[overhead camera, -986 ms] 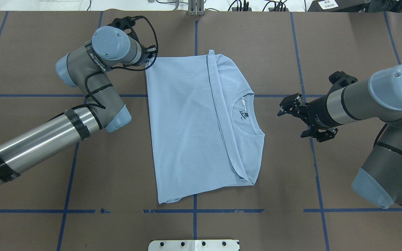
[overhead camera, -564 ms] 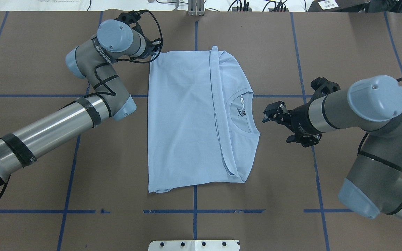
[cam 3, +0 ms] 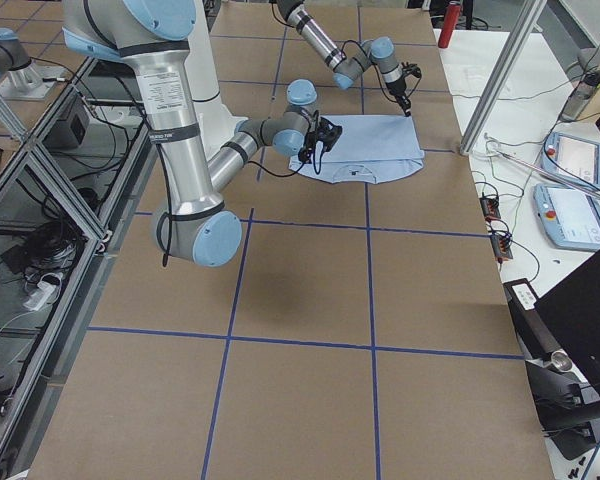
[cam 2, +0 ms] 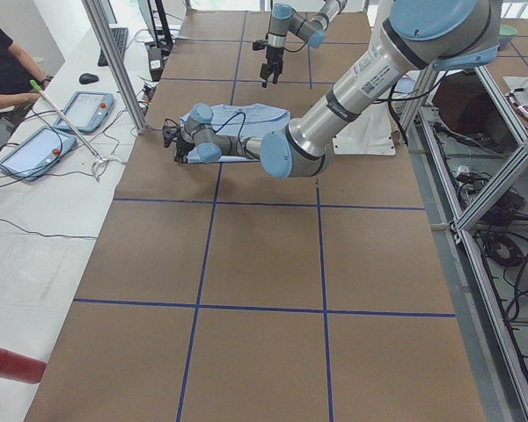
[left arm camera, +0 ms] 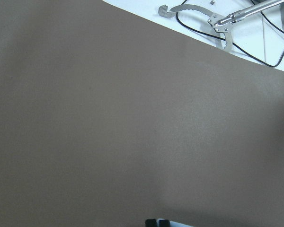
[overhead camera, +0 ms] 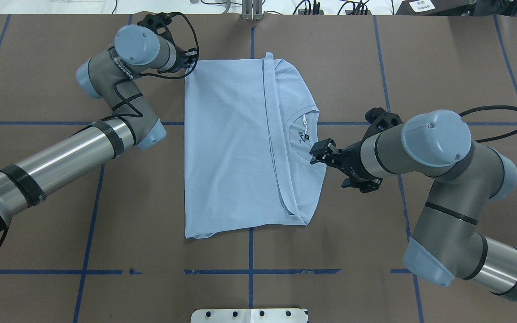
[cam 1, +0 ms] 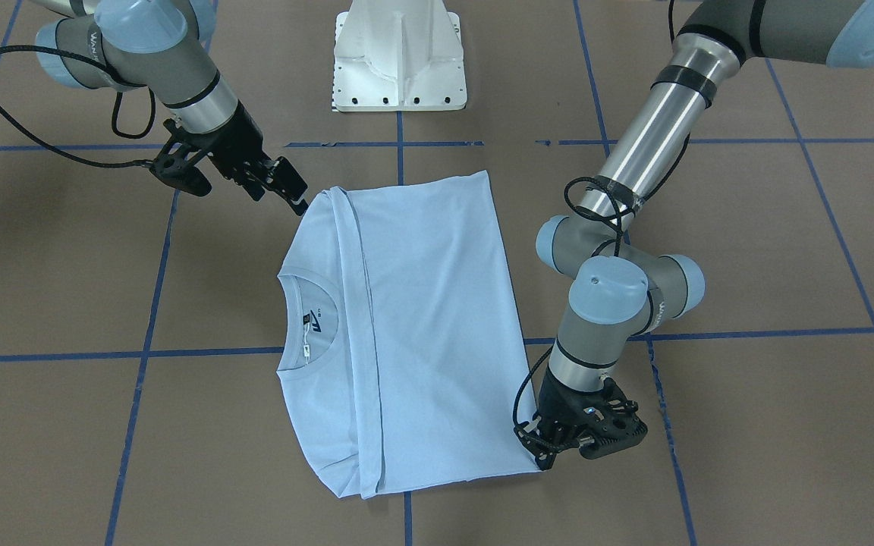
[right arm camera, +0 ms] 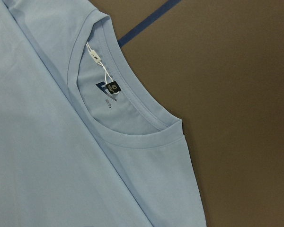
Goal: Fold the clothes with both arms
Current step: 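Move the right gripper over the shirt's middle toward the folded edge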
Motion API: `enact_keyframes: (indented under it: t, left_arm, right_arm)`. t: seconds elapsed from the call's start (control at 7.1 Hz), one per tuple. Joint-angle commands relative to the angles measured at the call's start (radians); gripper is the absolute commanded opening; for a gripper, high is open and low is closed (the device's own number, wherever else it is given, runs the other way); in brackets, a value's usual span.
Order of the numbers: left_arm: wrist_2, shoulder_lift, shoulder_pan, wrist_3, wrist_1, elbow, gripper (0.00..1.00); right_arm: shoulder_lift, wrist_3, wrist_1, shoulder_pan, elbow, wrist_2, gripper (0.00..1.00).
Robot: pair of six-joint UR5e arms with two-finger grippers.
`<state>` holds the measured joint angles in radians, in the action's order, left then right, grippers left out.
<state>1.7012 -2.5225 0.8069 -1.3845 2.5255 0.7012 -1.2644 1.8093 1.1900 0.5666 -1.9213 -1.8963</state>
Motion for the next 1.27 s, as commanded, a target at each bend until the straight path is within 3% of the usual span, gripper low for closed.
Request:
enact_keyframes:
  t: [0.0, 0.28, 0.42, 0.56, 0.85, 1.13]
  left_arm:
    - [0.015, -0.027, 0.003, 0.015, 0.004, 0.000, 0.38]
    - [0.078, -0.003, 0.006, -0.026, -0.004, 0.119, 0.43]
    - [0.084, 0.083, 0.005, -0.031, -0.007, 0.226, 0.43]
    - [0.098, 0.140, 0.005, -0.031, -0.007, 0.291, 0.43]
    - [0.117, 0.165, 0.005, -0.030, -0.004, 0.293, 0.44]
    - [0.117, 0.169, 0.005, -0.031, -0.004, 0.294, 0.45]
  right_arm:
    - [0.035, -0.123, 0.000, -0.030, 0.033, 0.043, 0.98]
    - [0.083, -0.209, 0.002, -0.072, 0.082, 0.091, 0.88]
    - [0.083, -0.314, 0.011, -0.098, 0.082, 0.104, 0.80]
    - [0.117, -0.458, 0.083, -0.126, 0.082, 0.137, 0.80]
    - [0.254, -0.753, 0.370, -0.189, 0.082, 0.270, 0.72]
    - [0.299, -0.844, 0.421, -0.206, 0.149, 0.299, 0.73]
